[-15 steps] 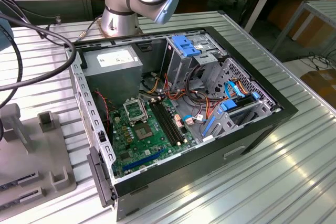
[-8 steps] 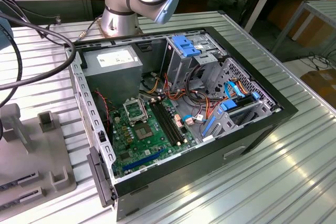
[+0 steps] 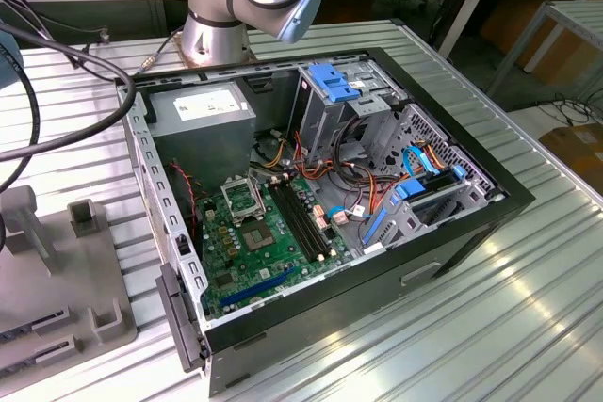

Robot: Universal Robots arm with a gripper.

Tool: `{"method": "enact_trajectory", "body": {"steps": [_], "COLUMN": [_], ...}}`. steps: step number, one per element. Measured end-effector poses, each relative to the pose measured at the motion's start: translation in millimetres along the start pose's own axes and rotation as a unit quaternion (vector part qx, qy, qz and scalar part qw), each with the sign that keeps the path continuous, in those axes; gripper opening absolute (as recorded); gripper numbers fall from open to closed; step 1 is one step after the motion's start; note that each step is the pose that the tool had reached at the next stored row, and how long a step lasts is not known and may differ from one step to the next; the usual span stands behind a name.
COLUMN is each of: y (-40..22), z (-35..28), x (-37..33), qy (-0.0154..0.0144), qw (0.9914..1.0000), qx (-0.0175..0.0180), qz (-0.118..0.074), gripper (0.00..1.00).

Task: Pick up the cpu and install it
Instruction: 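Pick up the cpu and move it towards the insertion slot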

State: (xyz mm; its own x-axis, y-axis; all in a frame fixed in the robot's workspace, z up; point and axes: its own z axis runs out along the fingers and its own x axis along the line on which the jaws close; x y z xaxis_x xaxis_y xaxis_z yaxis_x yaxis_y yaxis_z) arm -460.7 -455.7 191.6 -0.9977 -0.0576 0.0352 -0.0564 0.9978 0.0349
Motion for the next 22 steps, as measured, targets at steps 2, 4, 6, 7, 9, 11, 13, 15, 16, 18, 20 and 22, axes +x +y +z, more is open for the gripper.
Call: {"method": "enact_trajectory", "body": {"steps": [2, 4, 6, 7, 9, 11, 13, 15, 16, 18, 20, 22], "y": [0.0, 0.0, 0.0, 0.0, 0.0, 0.0, 0.0, 0.1, 0.1, 0.0, 0.0, 0.0], "z": [1.0, 1.2, 1.4, 1.4, 1.4, 1.4, 1.4, 0.9, 0.7, 0.5, 0.5, 0.1], "x": [-0.1, -0.1, -0.1, -0.1, -0.1, -0.1, -0.1, -0.2, -0.3, -0.4, -0.5, -0.6], "qy": [-0.0001, 0.0, -0.0001, -0.0001, -0.0001, -0.0001, -0.0001, -0.0002, -0.0002, -0.0001, -0.0002, -0.0003], "qw": [1.0, 1.0, 1.0, 1.0, 1.0, 1.0, 1.0, 1.0, 1.0, 1.0, 0.99999, 0.99999], "qx": [0.0, 0.0, -0.0001, -0.0001, 0.0, 0.0, 0.0, -0.0001, -0.0001, 0.0, -0.0001, -0.0002], "qz": [0.0, 0.0, 0.0, 0.0, 0.0, 0.0, 0.0, 0.0, 0.0, 0.0, 0.004, 0.005], "gripper": [0.57, 0.57, 0.57, 0.57, 0.55, 0.48, 0.48, 0.48, 0.48, 0.48, 0.48, 0.48]}}
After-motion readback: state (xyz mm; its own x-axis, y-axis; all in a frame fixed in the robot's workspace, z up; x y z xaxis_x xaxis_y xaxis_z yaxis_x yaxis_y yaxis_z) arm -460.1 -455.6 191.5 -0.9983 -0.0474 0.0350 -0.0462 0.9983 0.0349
